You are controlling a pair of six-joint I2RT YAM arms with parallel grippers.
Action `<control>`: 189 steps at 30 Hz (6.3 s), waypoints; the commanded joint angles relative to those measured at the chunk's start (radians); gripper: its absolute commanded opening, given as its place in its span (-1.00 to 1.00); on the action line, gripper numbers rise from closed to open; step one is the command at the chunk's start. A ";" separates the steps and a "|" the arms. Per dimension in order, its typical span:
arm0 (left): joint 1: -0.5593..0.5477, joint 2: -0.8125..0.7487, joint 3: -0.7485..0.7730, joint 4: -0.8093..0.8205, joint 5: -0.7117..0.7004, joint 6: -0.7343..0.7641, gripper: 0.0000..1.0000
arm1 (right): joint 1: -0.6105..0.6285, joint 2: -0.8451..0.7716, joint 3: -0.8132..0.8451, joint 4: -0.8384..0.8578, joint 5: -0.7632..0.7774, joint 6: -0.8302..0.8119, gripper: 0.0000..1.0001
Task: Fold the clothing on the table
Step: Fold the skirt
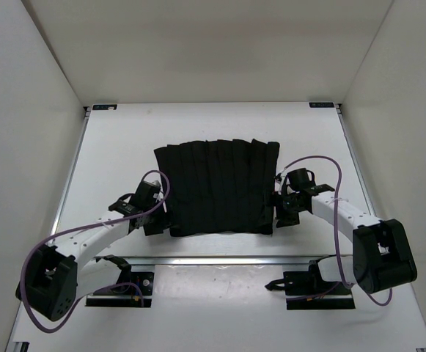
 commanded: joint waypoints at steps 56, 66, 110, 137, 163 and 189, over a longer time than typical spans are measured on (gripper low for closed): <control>0.162 0.617 1.072 -0.125 -0.133 0.464 -1.00 | -0.137 0.222 0.789 0.134 0.146 -0.167 -1.00; 0.030 0.276 0.559 -0.142 -0.216 0.423 -1.00 | -0.109 -0.121 0.230 0.102 0.129 -0.130 -0.99; 0.199 0.732 0.877 -0.044 -0.286 0.438 0.87 | -0.147 0.458 0.559 0.217 0.107 -0.161 0.95; 0.229 0.845 0.882 -0.005 -0.150 0.448 0.45 | -0.147 0.714 0.772 0.130 0.118 -0.123 -0.28; 0.203 0.833 0.804 0.002 -0.153 0.454 -0.06 | -0.169 0.619 0.654 0.061 0.208 -0.101 0.38; 0.183 0.850 0.816 -0.001 -0.113 0.463 -0.14 | -0.147 0.553 0.627 0.010 0.256 -0.098 0.61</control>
